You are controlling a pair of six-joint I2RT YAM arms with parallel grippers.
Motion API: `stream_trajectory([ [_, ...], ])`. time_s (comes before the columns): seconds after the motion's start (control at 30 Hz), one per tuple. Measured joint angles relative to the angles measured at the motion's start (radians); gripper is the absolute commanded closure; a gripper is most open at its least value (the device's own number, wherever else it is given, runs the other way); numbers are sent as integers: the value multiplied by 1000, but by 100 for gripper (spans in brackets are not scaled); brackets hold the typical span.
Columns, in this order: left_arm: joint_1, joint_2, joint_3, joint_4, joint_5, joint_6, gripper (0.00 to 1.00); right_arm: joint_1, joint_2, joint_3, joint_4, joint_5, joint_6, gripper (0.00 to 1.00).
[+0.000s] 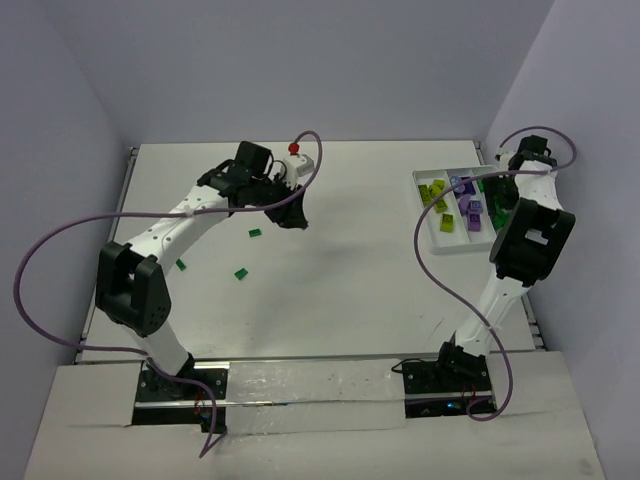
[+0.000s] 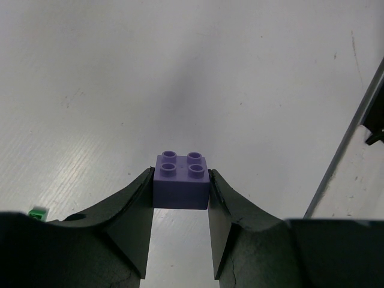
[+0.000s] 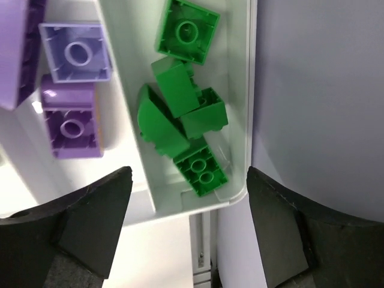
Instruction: Sort the legos into containers by color
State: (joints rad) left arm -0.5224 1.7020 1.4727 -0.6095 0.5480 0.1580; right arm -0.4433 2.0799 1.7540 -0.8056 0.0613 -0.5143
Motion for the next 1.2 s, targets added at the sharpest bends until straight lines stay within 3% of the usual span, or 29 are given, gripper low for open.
stream_trajectory([
  [0.1, 38, 0, 0, 1, 54, -34, 100, 13, -33, -2, -17, -28, 5, 15],
  [0.27, 146, -29, -43, 56, 270, -168, 100, 104, -223, -43, -65, -211, 24, 12],
  [0.53, 253, -120, -247, 426, 594, -660, 100, 537, -531, -121, -20, -576, 119, 9],
  [0.67, 280, -120, -267, 542, 623, -903, 100, 703, -544, -140, 45, -700, 198, 9],
  [0.87, 305, -121, -288, 672, 631, -1176, 100, 864, -493, -122, 100, -758, 270, 8],
  [1.13, 319, -108, -382, 880, 685, -1479, 100, 999, -411, -48, 134, -759, 315, 9],
  [1.2, 319, -99, -382, 910, 694, -1517, 100, 1018, -389, -16, 141, -740, 321, 13],
])
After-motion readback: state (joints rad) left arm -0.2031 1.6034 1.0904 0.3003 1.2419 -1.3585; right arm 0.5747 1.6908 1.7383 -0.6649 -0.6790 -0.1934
